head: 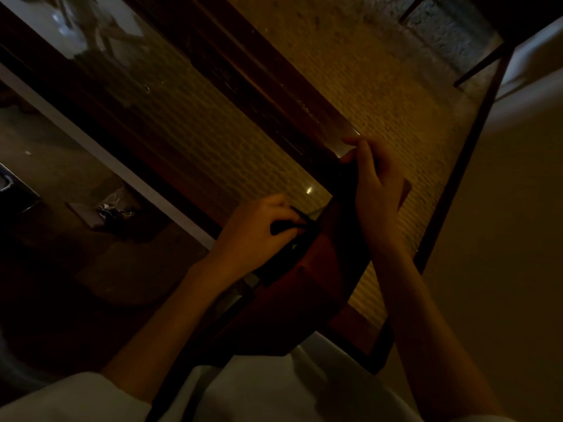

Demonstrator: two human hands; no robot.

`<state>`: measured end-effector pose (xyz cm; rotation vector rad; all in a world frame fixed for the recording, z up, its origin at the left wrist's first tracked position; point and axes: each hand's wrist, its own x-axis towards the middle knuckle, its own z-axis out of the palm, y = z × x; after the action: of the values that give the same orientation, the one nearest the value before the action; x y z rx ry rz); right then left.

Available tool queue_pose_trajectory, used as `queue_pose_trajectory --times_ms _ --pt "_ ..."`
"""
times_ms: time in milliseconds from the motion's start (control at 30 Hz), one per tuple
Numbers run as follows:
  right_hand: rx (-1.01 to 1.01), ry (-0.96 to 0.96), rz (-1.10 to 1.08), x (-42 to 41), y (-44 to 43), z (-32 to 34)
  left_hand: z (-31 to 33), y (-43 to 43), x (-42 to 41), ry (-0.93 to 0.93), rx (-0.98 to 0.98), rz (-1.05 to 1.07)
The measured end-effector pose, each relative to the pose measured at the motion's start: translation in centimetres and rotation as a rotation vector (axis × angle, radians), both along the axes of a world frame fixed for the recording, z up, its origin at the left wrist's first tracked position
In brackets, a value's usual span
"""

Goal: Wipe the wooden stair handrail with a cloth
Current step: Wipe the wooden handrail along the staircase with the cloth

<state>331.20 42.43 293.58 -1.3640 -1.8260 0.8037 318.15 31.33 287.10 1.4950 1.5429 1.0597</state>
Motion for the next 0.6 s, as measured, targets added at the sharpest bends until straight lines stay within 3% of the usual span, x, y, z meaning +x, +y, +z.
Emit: queue_pose_trajectory --times_ms 400,600 --pt "0.006 -0.009 -0.008 -0.2 0.2 -0.1 -0.4 6.0 3.4 -0.095 0.019 0.076" --pt "0.020 0.016 0.009 0.1 0.5 -0.5 -2.0 0.6 2.2 -0.189 0.046 0.116"
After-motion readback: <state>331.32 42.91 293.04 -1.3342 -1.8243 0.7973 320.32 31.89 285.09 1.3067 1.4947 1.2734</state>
